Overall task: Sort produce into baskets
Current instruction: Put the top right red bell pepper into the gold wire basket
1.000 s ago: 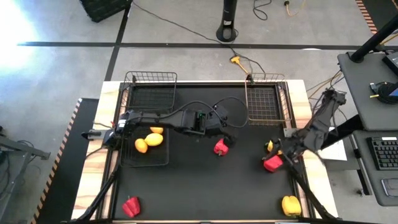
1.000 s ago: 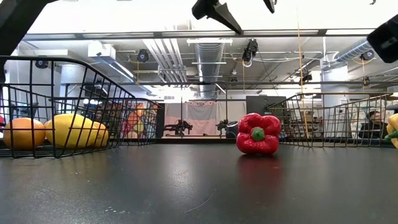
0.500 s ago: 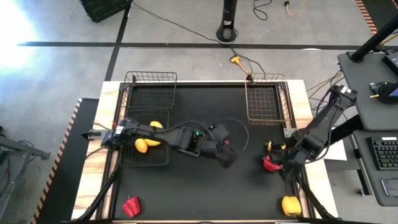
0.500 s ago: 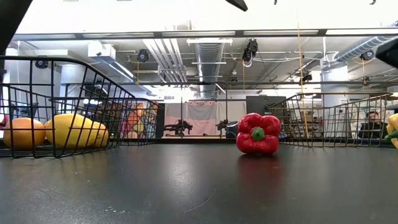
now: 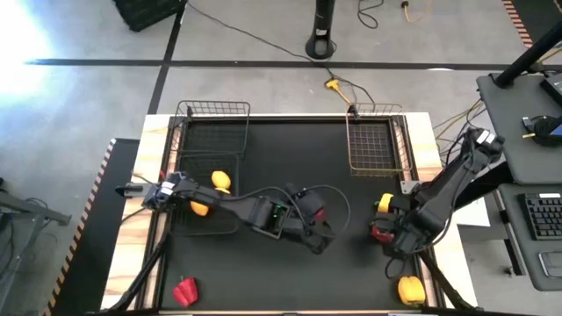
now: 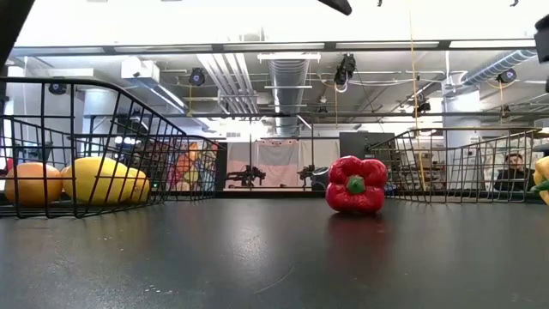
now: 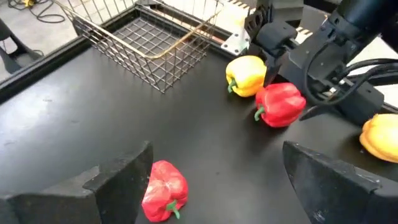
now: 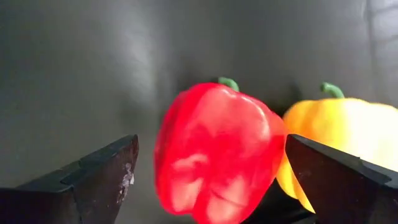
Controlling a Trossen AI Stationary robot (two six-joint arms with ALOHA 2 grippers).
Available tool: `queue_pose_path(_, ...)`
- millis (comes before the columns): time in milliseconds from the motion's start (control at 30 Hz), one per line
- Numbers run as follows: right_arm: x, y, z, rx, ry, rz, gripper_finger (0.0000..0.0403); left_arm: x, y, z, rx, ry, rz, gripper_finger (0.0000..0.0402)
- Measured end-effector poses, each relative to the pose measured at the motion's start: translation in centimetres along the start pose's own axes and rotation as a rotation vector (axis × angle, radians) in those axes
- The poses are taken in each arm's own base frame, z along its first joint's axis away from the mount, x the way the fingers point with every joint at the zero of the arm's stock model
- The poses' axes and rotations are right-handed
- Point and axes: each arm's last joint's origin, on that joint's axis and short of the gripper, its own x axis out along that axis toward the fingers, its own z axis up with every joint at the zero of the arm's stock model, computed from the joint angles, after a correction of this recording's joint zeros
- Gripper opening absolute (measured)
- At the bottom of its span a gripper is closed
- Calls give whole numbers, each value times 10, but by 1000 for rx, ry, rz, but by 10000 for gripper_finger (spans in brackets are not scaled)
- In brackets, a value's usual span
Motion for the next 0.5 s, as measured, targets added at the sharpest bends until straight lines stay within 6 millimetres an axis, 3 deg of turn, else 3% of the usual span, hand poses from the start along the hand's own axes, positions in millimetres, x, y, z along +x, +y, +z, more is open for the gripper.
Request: queue_pose_path(500, 30, 18, 3, 78, 36, -114, 400, 28, -7, -29, -54, -8, -54, 339)
